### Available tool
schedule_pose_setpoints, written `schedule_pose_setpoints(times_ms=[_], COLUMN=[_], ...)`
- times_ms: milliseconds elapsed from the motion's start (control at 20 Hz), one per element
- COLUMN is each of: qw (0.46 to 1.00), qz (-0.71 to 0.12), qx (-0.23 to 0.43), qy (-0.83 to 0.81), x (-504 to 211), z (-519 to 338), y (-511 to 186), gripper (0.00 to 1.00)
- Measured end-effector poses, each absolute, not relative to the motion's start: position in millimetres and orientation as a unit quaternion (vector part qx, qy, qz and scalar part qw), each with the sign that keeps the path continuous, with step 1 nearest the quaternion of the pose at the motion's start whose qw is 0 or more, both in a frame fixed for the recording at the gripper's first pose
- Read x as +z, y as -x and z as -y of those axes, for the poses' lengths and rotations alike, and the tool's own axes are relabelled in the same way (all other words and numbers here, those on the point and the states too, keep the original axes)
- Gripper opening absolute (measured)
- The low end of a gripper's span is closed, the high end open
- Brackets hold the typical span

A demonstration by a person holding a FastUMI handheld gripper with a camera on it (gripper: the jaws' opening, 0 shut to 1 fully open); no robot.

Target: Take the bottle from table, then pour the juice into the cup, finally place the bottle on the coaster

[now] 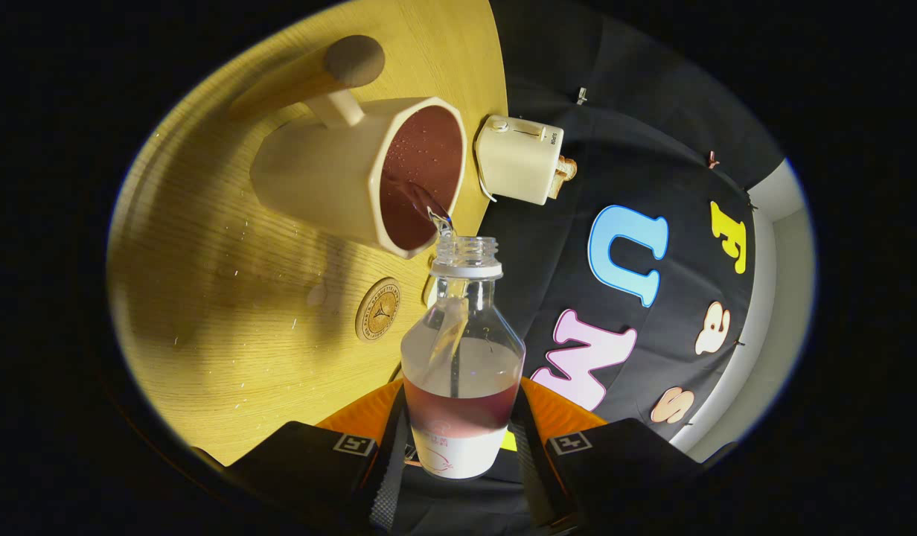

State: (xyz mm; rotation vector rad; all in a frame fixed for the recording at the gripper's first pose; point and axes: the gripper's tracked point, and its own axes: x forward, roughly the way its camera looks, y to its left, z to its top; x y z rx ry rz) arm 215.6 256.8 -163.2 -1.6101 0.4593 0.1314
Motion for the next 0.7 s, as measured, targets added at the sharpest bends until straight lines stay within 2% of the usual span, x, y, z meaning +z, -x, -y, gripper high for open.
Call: schedule_pose_setpoints(times_ms=[700], qw=[0.647], qz=[-0.178], qx=[0.059], qy=[0.739], x=[-159.7], z=[-255.9], y=[-219.9], gripper=[0.69])
